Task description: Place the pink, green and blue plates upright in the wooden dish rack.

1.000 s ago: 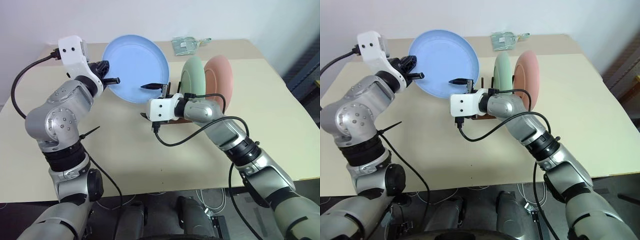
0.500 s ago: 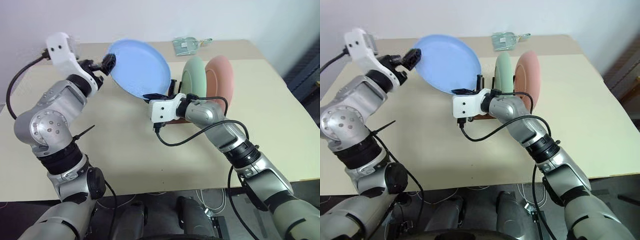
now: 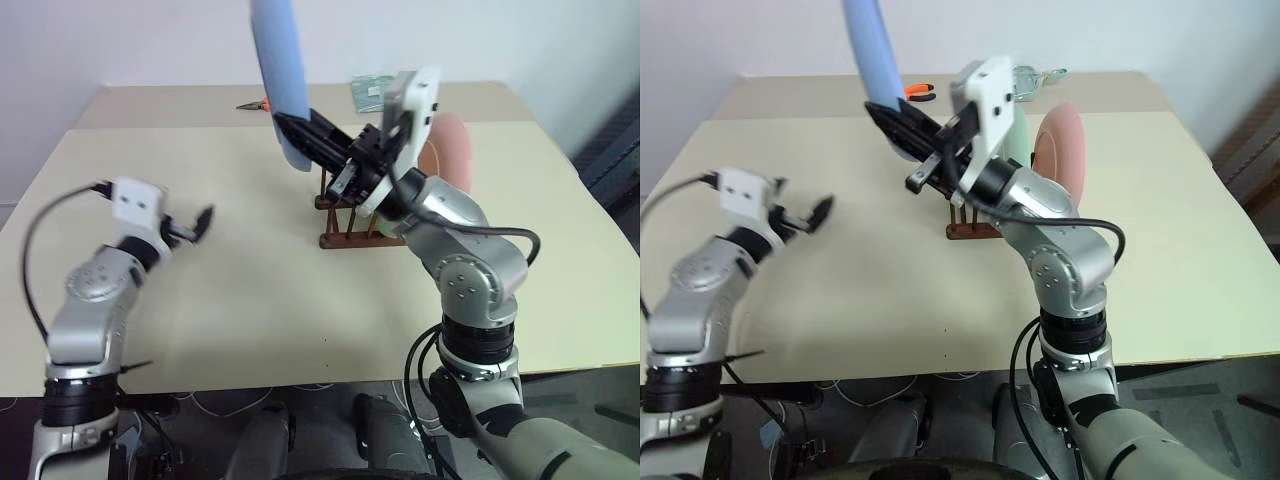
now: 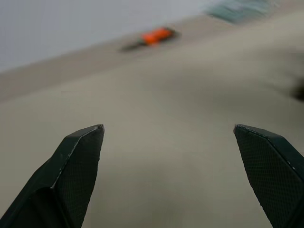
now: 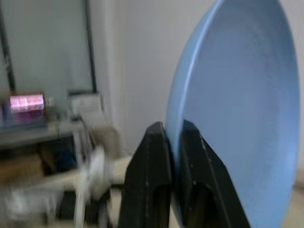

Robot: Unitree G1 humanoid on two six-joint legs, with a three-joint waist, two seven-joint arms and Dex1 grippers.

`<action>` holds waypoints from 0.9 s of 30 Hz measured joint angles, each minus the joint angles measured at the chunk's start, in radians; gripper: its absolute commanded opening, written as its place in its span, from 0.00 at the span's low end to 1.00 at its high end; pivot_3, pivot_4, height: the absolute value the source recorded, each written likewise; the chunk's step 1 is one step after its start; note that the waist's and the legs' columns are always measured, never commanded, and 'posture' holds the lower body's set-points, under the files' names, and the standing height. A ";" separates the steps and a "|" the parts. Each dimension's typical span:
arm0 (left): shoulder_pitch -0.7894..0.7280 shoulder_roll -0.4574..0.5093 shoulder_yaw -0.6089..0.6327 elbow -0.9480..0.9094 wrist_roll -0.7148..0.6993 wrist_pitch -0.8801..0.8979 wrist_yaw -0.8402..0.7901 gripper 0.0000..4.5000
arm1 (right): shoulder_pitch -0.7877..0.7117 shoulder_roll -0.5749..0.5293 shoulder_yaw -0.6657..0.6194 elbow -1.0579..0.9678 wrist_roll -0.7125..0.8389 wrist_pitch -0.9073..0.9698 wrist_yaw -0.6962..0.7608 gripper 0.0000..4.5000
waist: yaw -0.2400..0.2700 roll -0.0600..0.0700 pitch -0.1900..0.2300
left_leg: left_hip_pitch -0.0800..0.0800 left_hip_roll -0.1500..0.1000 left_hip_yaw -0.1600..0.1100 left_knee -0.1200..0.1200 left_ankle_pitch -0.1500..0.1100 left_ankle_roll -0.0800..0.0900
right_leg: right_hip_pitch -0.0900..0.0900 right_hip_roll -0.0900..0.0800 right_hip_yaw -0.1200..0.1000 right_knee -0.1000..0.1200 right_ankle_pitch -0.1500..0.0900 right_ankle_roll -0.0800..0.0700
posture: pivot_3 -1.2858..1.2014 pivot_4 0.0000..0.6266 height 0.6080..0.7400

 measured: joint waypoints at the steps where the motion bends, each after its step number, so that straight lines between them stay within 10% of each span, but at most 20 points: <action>1: 0.022 0.000 -0.027 -0.013 0.006 -0.026 -0.023 0.99 | 0.009 0.006 -0.024 -0.001 0.026 0.036 -0.040 0.00 | -0.001 0.001 0.000 | 0.000 0.000 0.001 0.000 0.000 0.000 | -0.001 0.000 0.000 0.000 0.000 0.000 | 0.52 0.24 1.00; 16: 0.066 -0.009 -0.161 -0.081 -0.016 -0.087 -0.192 0.99 | 0.014 0.013 -0.123 0.040 0.161 0.239 -0.349 0.00 | -0.007 0.006 0.000 | 0.000 0.002 0.003 -0.001 0.000 0.000 | -0.001 0.001 0.000 0.000 0.001 0.002 | 0.52 0.24 1.00; 23: 0.064 -0.022 -0.175 -0.081 -0.010 -0.087 -0.190 1.00 | -0.012 -0.124 -0.029 0.091 0.068 0.178 -0.279 0.67 | -0.008 0.007 0.000 | 0.001 0.001 0.003 -0.001 0.000 0.000 | -0.001 0.002 0.000 0.000 0.001 0.002 | 0.52 0.24 1.00; 27: 0.067 -0.028 -0.184 -0.080 0.003 -0.086 -0.190 1.00 | -0.028 -0.341 0.123 0.081 -0.127 -0.047 -0.107 0.67 | -0.004 0.006 -0.001 | 0.000 0.001 0.003 0.000 0.000 0.001 | 0.000 0.001 0.000 -0.001 0.001 0.003 | 0.52 0.24 1.00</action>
